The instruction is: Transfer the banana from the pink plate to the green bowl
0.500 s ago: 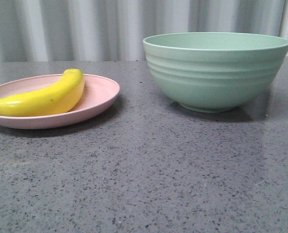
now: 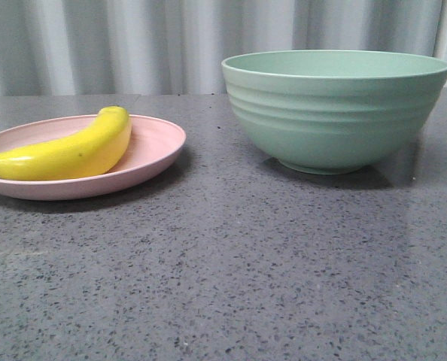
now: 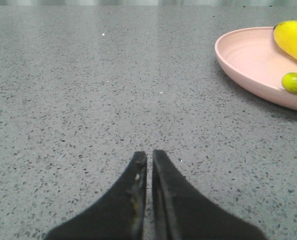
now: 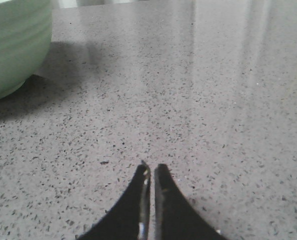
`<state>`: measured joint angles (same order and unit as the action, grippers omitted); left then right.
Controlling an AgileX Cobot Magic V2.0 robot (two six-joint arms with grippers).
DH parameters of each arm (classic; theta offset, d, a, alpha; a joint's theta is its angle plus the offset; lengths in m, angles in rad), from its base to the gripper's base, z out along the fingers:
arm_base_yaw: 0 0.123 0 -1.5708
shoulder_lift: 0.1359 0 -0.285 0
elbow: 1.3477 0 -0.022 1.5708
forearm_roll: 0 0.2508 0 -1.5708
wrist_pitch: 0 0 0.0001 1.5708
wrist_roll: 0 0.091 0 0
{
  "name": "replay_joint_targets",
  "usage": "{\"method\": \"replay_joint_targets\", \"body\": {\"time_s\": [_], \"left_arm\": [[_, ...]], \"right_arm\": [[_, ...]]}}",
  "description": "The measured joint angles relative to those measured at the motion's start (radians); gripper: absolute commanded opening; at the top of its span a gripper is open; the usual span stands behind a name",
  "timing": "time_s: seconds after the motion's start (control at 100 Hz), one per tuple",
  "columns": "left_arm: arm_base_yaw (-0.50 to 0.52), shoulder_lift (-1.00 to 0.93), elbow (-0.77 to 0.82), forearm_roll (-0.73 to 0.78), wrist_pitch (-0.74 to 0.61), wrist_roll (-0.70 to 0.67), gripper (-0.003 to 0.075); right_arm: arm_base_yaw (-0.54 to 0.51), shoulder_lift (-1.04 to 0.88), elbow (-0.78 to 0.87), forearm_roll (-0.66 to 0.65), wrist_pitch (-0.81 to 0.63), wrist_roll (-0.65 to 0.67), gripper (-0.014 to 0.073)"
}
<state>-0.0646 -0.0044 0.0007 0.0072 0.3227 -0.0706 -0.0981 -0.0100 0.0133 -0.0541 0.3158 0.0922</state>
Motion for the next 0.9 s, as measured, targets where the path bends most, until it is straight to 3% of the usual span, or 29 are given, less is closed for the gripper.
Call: {"method": "replay_joint_targets", "body": {"time_s": [0.9], "left_arm": [[0.000, 0.000, 0.000, 0.043, -0.052, 0.000, -0.0019]], "right_arm": [[0.000, 0.000, 0.000, 0.000, 0.000, 0.000, -0.0074]]}}
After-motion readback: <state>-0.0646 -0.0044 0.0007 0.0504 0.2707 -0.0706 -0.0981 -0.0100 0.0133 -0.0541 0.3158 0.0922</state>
